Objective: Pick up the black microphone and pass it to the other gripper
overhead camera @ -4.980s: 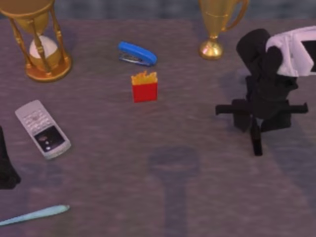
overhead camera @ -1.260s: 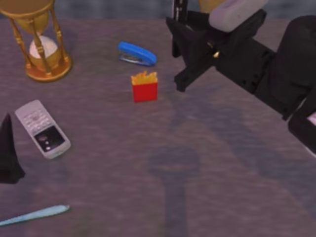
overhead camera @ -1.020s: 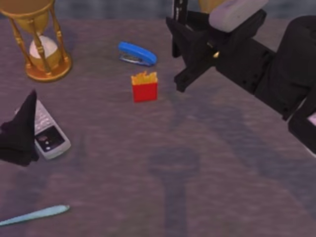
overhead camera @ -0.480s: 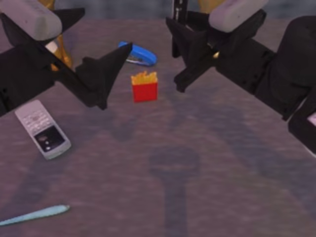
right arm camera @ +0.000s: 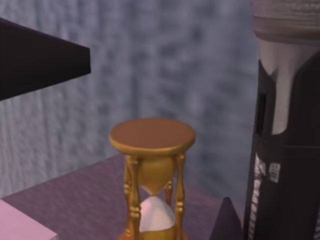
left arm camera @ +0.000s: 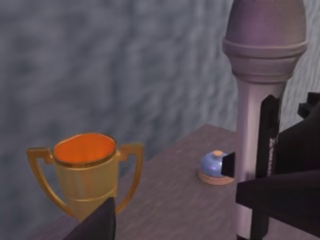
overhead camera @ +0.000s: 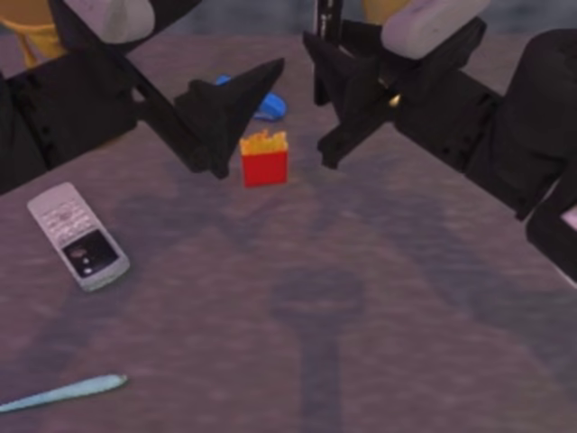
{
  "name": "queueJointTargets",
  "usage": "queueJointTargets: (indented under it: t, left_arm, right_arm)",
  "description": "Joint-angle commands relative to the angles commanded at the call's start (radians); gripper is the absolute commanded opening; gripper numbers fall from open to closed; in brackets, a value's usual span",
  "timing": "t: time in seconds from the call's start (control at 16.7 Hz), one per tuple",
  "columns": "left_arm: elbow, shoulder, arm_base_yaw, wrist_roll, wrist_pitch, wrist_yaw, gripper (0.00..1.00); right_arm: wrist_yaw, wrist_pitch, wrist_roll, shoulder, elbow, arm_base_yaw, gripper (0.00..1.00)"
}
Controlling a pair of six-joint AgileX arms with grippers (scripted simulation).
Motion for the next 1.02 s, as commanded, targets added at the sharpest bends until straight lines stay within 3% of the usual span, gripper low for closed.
queueJointTargets:
  t: [0.24, 0.72, 1.02]
  left_arm:
    - [0.032, 0.037, -0.016, -0.001, 0.012, -0.017, 1.00]
    - [0.266, 0.367, -0.145, -0.003, 0.103, -0.140, 1.00]
    - [0.275, 0.378, -0.151, -0.003, 0.106, -0.145, 1.00]
  right_arm:
    - [0.000, 0.000, 0.000, 0.000, 0.000, 0.000, 0.00]
    - [0.000, 0.000, 0.000, 0.000, 0.000, 0.000, 0.00]
    - [0.000, 0.000, 0.000, 0.000, 0.000, 0.000, 0.00]
